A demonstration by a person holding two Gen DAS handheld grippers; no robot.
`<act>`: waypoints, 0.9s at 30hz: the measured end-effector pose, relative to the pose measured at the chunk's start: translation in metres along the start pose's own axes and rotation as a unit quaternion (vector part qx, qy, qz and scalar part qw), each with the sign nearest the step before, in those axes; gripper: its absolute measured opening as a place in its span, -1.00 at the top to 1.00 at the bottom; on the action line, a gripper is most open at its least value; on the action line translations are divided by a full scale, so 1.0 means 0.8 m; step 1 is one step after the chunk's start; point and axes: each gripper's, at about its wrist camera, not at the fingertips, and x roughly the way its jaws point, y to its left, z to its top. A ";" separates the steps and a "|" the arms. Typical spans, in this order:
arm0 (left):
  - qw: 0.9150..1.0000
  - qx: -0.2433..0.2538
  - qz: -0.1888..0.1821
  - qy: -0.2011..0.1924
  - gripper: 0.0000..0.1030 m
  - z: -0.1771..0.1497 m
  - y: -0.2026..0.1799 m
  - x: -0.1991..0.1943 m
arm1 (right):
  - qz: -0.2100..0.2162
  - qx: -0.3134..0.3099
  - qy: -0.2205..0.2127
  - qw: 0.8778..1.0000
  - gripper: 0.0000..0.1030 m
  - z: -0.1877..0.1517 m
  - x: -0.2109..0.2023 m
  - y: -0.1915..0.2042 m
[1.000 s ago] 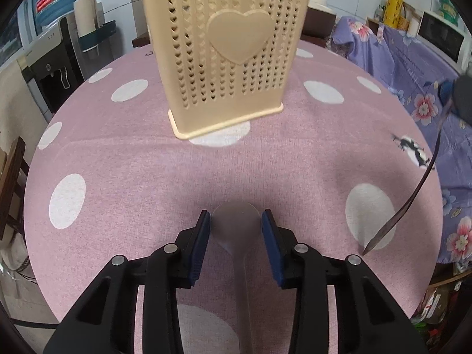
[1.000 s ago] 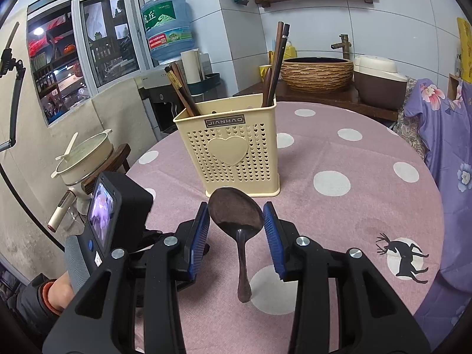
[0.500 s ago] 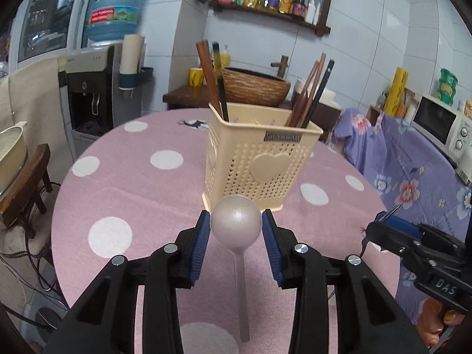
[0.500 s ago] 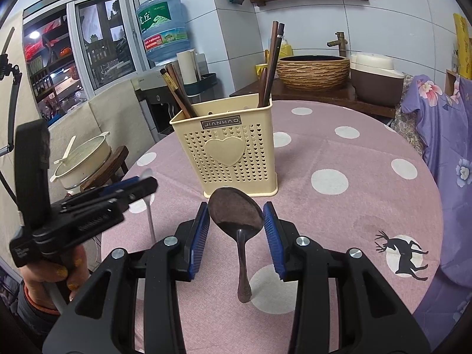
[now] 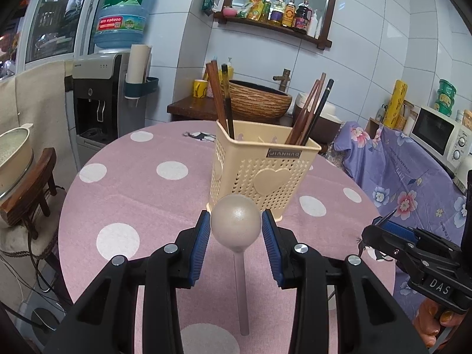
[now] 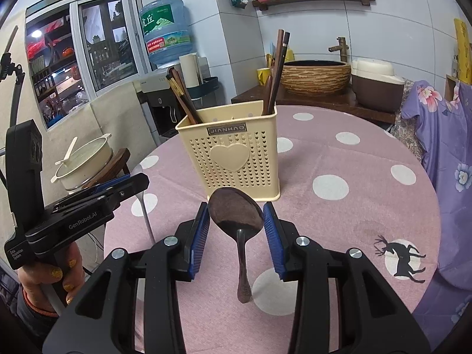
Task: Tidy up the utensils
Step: 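Lift both spoons upright and carry them over the holder, then lower the spoons into the holder and open both tools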
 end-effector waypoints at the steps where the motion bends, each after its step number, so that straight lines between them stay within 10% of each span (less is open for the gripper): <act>1: 1.000 0.000 0.000 -0.005 0.30 0.005 -0.001 -0.001 | 0.001 -0.001 -0.004 1.000 0.26 0.003 -0.001 0.001; 19: 0.987 -0.023 0.008 -0.159 0.30 0.189 -0.014 -0.014 | -0.033 -0.020 -0.164 0.986 0.26 0.210 -0.003 0.028; 27: 0.986 -0.007 0.042 -0.164 0.30 0.165 -0.025 0.041 | -0.054 -0.009 -0.135 0.989 0.26 0.195 0.065 0.019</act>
